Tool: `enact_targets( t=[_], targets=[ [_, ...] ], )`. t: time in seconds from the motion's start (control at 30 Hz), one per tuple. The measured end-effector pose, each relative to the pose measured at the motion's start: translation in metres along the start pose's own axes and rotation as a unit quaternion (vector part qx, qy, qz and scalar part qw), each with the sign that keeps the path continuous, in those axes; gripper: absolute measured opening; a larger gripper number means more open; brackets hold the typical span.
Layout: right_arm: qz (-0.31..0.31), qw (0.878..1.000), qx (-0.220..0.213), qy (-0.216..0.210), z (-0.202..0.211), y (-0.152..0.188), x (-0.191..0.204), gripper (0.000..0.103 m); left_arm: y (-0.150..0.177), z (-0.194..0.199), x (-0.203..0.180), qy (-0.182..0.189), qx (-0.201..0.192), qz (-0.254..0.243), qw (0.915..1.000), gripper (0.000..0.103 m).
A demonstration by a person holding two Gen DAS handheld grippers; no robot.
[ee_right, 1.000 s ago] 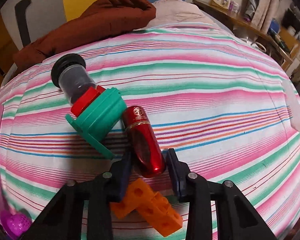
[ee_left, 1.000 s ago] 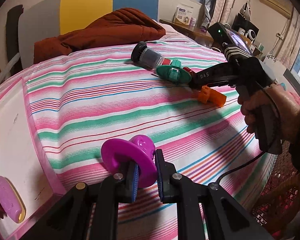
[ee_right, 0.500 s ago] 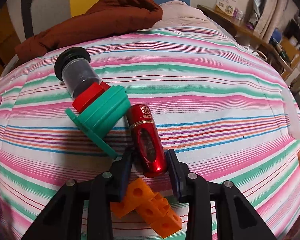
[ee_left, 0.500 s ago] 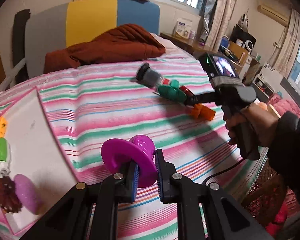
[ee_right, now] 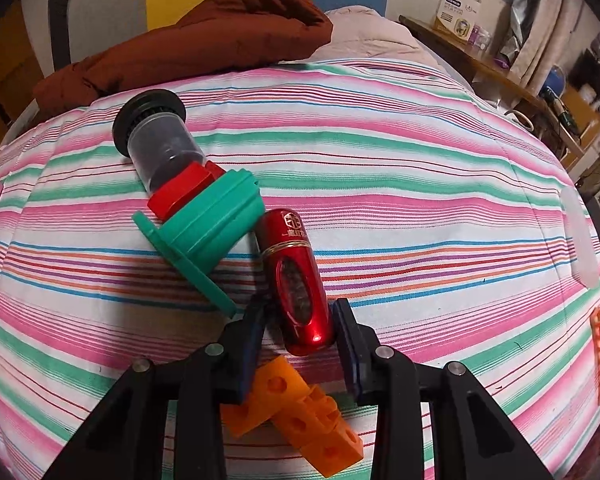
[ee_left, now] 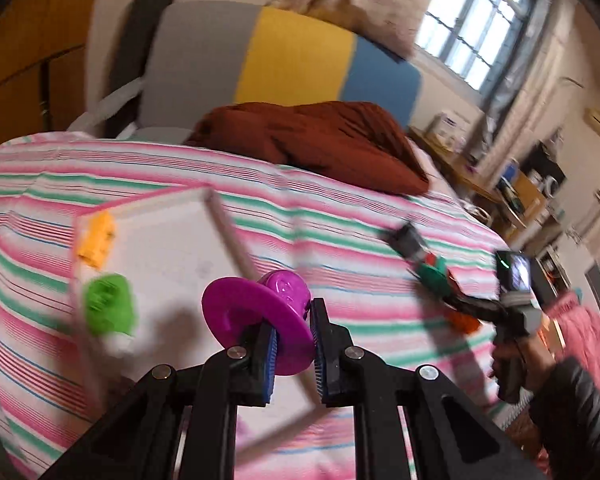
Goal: Organize rigid objects
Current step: 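Lift the magenta cup with the left gripper while the right gripper grasps the red cylinder, then carry the magenta cup into the tray and open the left gripper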
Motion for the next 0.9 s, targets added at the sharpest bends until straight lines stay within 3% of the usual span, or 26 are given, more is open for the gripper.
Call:
enact_targets(
  t=[0.13,0.23,0.43,0.53,0.67,0.7,0.9],
  targets=[
    [0.003,1.000,0.000,0.001,0.000,0.000,0.001,0.034,-0.024,-0.012,0.046,-0.029,0.009,0.023,0.9993,0.014],
    [0.004,1.000,-0.001,0.002,0.001,0.001,0.001,0.034,-0.036,-0.028,0.078,-0.025,0.025,0.064,0.9973,0.014],
    [0.006,1.000,-0.001,0.003,0.002,0.002,0.002,0.034,-0.051,-0.067,0.110,-0.013,0.059,0.114,0.9917,0.014],
    [0.008,1.000,-0.001,0.004,0.002,0.003,0.003,0.033,-0.054,-0.083,0.120,-0.045,0.065,0.107,0.9911,0.014],
    [0.009,1.000,-0.001,0.005,0.002,0.003,0.003,0.033,-0.047,-0.097,0.134,-0.068,0.095,0.123,0.9855,0.033],
    [0.010,1.000,-0.001,0.006,0.002,0.003,0.003,0.033,-0.044,-0.098,0.138,-0.071,0.100,0.128,0.9842,0.033],
    [0.012,1.000,-0.001,0.007,0.003,0.004,0.004,0.033,-0.035,-0.065,0.144,-0.098,0.060,0.132,0.9846,0.033]
  ],
)
Point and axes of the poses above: each gripper's, at about its wrist camera, not at the fingertips, and z roughly against the way its jaws point, x to its left, y to its underside, the point moved 5 cm from there along -z, roughly the way its jaws point, and after that the axes turned 2 degrees about -y, right-handed, at the moved point
